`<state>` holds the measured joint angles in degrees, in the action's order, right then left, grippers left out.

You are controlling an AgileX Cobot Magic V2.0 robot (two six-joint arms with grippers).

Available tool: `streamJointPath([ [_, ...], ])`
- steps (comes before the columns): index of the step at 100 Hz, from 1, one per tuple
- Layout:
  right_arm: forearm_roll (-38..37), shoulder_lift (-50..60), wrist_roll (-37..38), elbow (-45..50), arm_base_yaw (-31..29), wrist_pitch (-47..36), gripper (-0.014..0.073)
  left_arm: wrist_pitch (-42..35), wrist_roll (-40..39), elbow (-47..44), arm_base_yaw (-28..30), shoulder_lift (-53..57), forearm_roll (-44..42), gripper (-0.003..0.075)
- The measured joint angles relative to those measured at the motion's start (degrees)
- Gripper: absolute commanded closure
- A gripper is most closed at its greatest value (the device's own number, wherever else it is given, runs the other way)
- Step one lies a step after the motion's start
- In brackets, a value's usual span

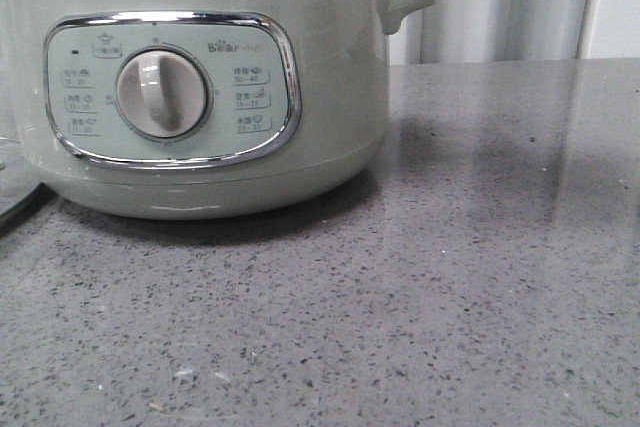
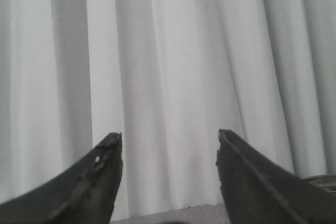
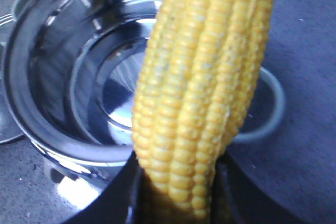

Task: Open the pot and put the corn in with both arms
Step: 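Lift the corn cob with the right gripper over the open pot, then lower the corn into the pot and open the right gripper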

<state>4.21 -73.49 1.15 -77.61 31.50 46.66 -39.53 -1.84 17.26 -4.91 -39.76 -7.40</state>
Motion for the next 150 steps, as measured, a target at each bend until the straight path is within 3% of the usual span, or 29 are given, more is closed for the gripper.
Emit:
streamJointPath([
  [21,0.2,-11.7,0.0,-7.8,3.3,-3.3,0.0652,0.0,0.0,0.0,0.0,0.0,0.0,0.0363],
  [45,0.6,-21.3,0.0,-14.3,3.3,-3.2,0.0371,0.0,0.0,0.0,0.0,0.0,0.0,0.0363],
  [66,1.4,-25.0,0.0,-16.2,3.8,-2.2,0.0244,0.0,0.0,0.0,0.0,0.0,0.0,0.0363],
  [103,1.6,-25.3,-0.1,-16.3,4.0,-1.4,0.0242,0.0,0.0,0.0,0.0,0.0,0.0,0.0363],
  [126,1.3,-23.5,-0.1,-16.4,4.0,3.6,0.0246,-0.1,-2.6,0.0,0.0,0.0,0.0,0.0364],
  [139,-0.6,-20.7,-0.1,-16.6,4.0,7.3,0.0347,-0.2,-6.2,0.0,0.0,0.0,-0.5,0.0397],
  [150,-2.0,-17.8,-0.1,-16.6,4.0,9.7,0.0463,-0.2,-8.9,0.0,0.0,0.5,-4.6,0.0491],
])
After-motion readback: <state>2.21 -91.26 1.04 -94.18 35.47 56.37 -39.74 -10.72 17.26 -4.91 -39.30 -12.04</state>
